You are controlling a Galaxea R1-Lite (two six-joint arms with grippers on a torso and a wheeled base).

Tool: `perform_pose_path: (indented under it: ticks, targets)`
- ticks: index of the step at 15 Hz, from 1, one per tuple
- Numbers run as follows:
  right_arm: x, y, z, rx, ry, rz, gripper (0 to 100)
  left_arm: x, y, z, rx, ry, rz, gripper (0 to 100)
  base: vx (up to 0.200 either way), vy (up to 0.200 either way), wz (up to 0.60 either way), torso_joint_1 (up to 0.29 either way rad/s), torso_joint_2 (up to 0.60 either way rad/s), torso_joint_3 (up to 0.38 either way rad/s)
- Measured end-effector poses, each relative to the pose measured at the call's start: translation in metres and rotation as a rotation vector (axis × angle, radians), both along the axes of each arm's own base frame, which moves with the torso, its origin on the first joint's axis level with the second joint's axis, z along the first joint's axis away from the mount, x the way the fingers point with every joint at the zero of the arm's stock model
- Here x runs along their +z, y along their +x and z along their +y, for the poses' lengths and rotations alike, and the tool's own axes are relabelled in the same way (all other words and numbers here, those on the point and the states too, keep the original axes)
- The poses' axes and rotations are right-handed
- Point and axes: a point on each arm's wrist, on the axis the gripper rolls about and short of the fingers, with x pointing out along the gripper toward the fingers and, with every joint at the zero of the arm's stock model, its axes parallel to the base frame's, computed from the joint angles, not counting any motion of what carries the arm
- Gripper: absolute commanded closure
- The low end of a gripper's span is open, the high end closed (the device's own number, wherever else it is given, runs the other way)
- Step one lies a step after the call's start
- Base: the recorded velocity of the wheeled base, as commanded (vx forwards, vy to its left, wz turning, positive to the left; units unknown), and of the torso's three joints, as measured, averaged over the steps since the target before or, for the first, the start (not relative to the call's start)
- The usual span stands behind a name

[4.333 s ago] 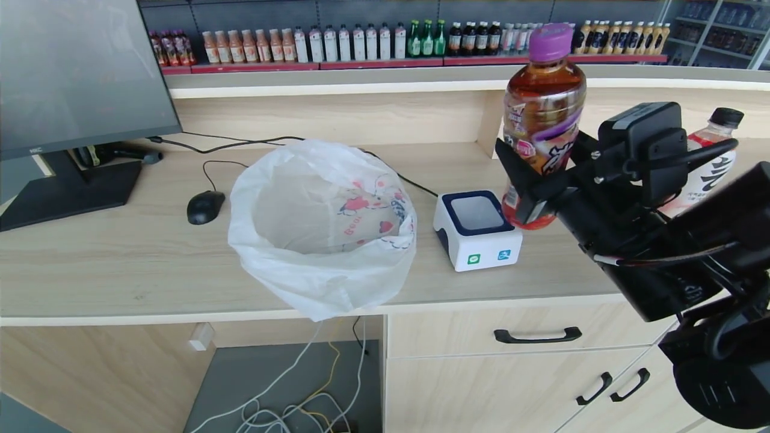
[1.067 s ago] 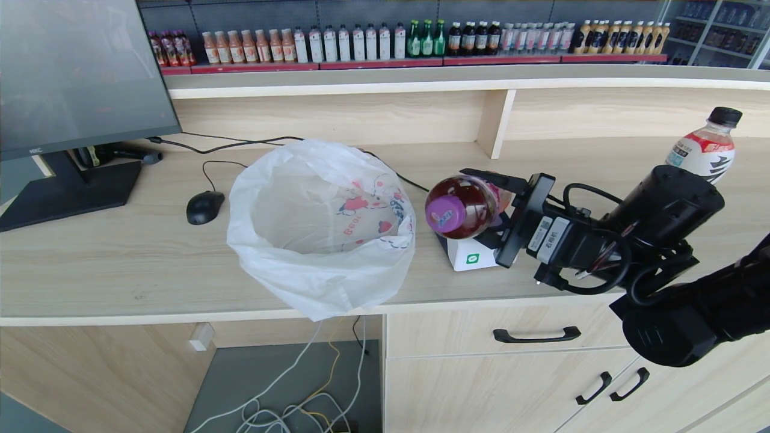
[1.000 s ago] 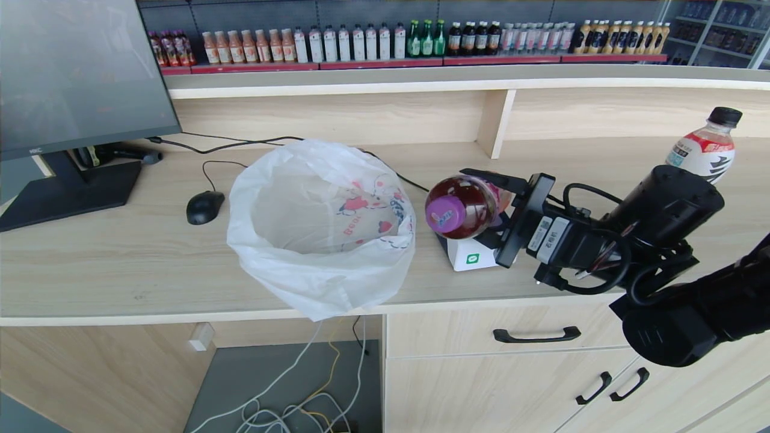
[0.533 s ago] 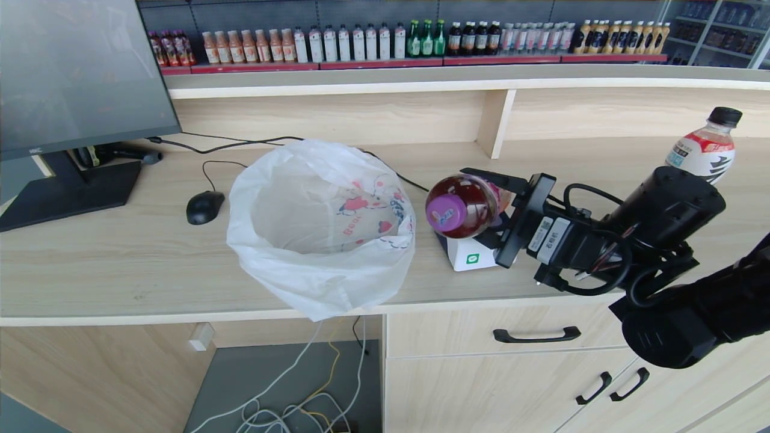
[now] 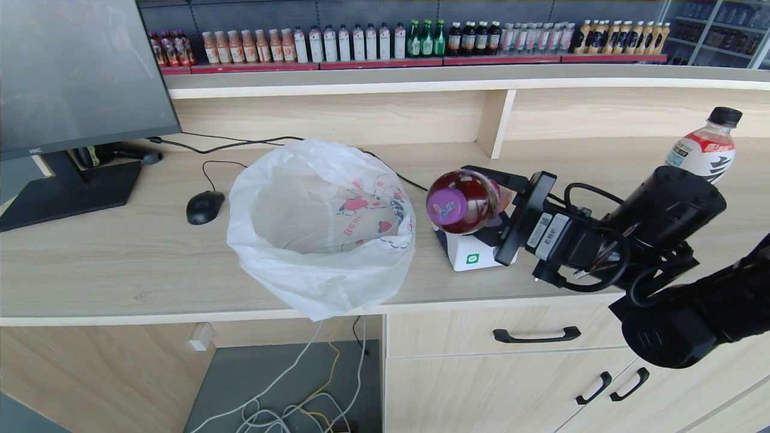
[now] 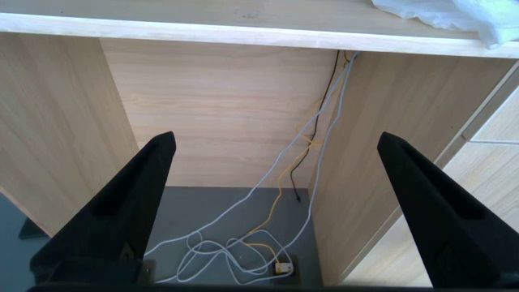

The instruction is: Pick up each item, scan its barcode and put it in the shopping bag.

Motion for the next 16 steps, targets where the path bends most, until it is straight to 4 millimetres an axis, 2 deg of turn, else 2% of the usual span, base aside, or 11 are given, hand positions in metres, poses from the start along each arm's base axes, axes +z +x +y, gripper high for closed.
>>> perform_pose_path:
  ticks: [8,12,16]
  targets:
    - [0.012,-0.01,0.004,-0.07,0.119,0.071,100,0.0,0.0,0.0,0.0,0.0,0.0,0,0.0,0.0,0.0,0.0,0.0,0.0]
    - [0.033,-0.024,0.013,-0.091,0.267,0.126,100,0.0,0.0,0.0,0.0,0.0,0.0,0,0.0,0.0,0.0,0.0,0.0,0.0]
    - [0.051,-0.031,0.011,-0.134,0.49,0.187,100,0.0,0.0,0.0,0.0,0.0,0.0,0,0.0,0.0,0.0,0.0,0.0,0.0]
